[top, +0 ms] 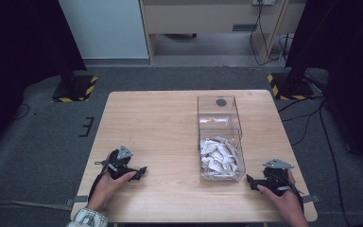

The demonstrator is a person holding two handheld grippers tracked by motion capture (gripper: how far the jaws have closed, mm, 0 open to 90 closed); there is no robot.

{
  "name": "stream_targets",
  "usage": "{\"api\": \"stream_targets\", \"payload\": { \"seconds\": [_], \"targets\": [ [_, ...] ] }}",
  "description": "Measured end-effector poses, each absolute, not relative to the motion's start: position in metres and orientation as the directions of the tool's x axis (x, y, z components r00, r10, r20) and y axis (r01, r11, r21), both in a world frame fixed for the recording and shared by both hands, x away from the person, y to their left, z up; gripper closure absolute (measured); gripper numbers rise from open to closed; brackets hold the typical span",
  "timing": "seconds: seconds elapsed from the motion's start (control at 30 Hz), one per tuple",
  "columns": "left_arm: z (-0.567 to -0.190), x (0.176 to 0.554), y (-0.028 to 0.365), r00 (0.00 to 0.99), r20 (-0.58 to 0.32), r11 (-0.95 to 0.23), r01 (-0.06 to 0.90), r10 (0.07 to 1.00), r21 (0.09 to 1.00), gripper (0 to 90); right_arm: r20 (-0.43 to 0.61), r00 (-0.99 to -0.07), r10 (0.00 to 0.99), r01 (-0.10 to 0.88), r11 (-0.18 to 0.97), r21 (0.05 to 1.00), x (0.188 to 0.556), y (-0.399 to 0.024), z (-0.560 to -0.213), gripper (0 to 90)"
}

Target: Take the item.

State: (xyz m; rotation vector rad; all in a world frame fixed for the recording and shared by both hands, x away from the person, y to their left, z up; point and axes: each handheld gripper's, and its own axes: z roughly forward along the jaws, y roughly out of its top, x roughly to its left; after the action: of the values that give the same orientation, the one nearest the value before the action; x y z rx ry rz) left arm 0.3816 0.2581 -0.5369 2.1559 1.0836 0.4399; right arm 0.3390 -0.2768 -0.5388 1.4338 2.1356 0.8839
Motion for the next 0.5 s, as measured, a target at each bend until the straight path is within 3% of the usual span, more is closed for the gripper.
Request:
{"api": "stream_targets", "payload": {
  "seconds": [0.5],
  "targets": [
    [-0.528, 0.375, 0.243, 0.622, 0.012, -0.440, 0.541, 0.783, 0.717, 3.3, 0.008, -0.380, 0.925, 0.660, 0.265, 0.703, 0.339, -0.277, -0.539, 0.8]
  ]
}}
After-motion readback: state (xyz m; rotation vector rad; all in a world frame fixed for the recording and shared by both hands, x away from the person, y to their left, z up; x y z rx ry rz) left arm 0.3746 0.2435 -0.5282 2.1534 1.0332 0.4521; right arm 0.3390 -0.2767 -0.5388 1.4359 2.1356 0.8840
